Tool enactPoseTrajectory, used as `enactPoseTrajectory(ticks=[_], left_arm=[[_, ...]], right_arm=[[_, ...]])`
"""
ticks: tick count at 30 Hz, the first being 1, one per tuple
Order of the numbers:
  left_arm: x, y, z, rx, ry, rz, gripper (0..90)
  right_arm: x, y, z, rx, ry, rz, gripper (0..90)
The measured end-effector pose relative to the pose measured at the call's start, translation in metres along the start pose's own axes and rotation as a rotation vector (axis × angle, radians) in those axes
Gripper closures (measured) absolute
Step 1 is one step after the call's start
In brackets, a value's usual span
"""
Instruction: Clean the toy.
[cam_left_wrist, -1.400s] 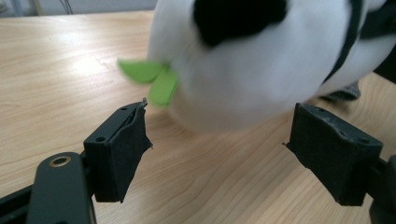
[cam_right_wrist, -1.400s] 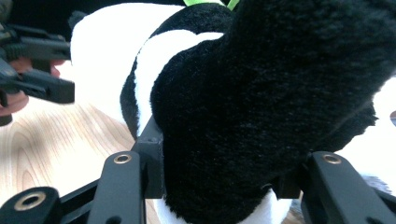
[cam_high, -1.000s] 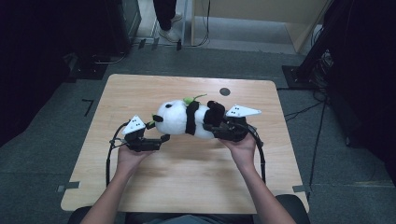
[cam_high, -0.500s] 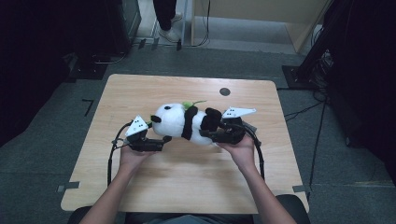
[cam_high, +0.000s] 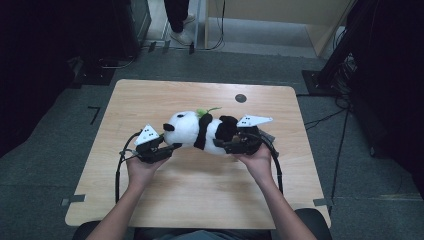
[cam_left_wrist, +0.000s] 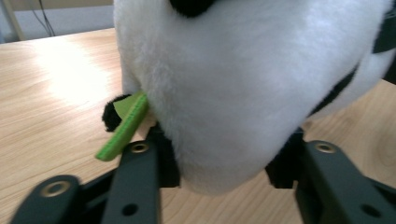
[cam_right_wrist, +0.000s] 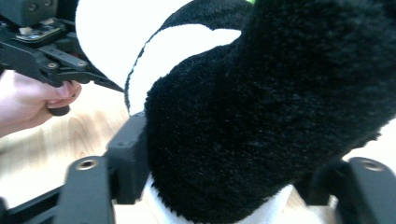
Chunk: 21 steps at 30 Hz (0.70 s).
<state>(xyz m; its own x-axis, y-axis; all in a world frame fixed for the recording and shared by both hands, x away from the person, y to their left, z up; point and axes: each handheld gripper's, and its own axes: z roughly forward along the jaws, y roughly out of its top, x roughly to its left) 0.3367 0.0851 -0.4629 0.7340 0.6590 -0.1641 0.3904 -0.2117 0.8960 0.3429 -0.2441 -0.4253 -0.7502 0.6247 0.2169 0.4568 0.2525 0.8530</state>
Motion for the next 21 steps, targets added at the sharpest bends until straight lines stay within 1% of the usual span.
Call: enactPoseTrajectory(ticks=[2, 4, 6, 7, 8, 10, 11, 12, 14, 15, 17, 18, 19, 21], left_arm=[[0.001, 0.0, 0.0, 0.008, -0.009, -0.019, 60.0], [0.002, 0.0, 0.0, 0.012, -0.021, -0.033, 61.9], [0.005, 0.001, -0.002, 0.006, -0.031, -0.067, 62.6], [0.007, 0.001, -0.003, 0.003, -0.028, -0.077, 62.7], [0.009, 0.001, -0.004, -0.002, -0.03, -0.098, 62.8], [0.014, 0.003, -0.008, -0.008, -0.02, -0.119, 62.7], [0.016, 0.004, -0.01, -0.011, -0.018, -0.133, 62.7], [0.019, 0.006, -0.012, -0.013, -0.02, -0.158, 62.5], [0.02, 0.008, -0.013, -0.016, -0.029, -0.181, 62.2], [0.019, 0.009, -0.013, -0.018, -0.036, -0.177, 62.0], [0.016, 0.011, -0.013, -0.009, -0.051, -0.176, 61.1], [0.015, 0.011, -0.013, 0.001, -0.06, -0.172, 61.0], [0.013, 0.012, -0.014, 0.008, -0.064, -0.179, 60.6], [0.012, 0.013, -0.014, 0.02, -0.086, -0.199, 60.3]], right_arm=[[-0.001, -0.001, 0.0, -0.004, 0.0, -0.004, 27.4], [-0.001, -0.001, 0.001, -0.009, -0.005, -0.023, 22.7], [-0.003, -0.002, 0.001, -0.025, 0.003, -0.025, 18.7], [-0.003, -0.002, -0.001, -0.036, 0.004, -0.021, 16.9], [-0.003, -0.003, -0.001, -0.041, 0.0, -0.026, 15.4], [-0.005, -0.004, -0.004, -0.042, -0.017, -0.034, 14.5], [-0.005, -0.005, -0.005, -0.039, -0.015, -0.035, 14.5], [-0.007, -0.007, -0.006, -0.041, -0.004, -0.035, 14.1], [-0.008, -0.01, -0.005, -0.043, 0.017, -0.037, 14.0], [-0.008, -0.011, -0.002, -0.041, 0.019, -0.05, 14.0], [-0.006, -0.012, 0.005, -0.029, 0.01, -0.075, 13.6], [-0.005, -0.013, 0.008, -0.024, 0.021, -0.085, 11.6], [-0.004, -0.014, 0.01, -0.025, 0.027, -0.095, 8.4], [-0.001, -0.015, 0.013, -0.036, 0.019, -0.121, 3.1]])
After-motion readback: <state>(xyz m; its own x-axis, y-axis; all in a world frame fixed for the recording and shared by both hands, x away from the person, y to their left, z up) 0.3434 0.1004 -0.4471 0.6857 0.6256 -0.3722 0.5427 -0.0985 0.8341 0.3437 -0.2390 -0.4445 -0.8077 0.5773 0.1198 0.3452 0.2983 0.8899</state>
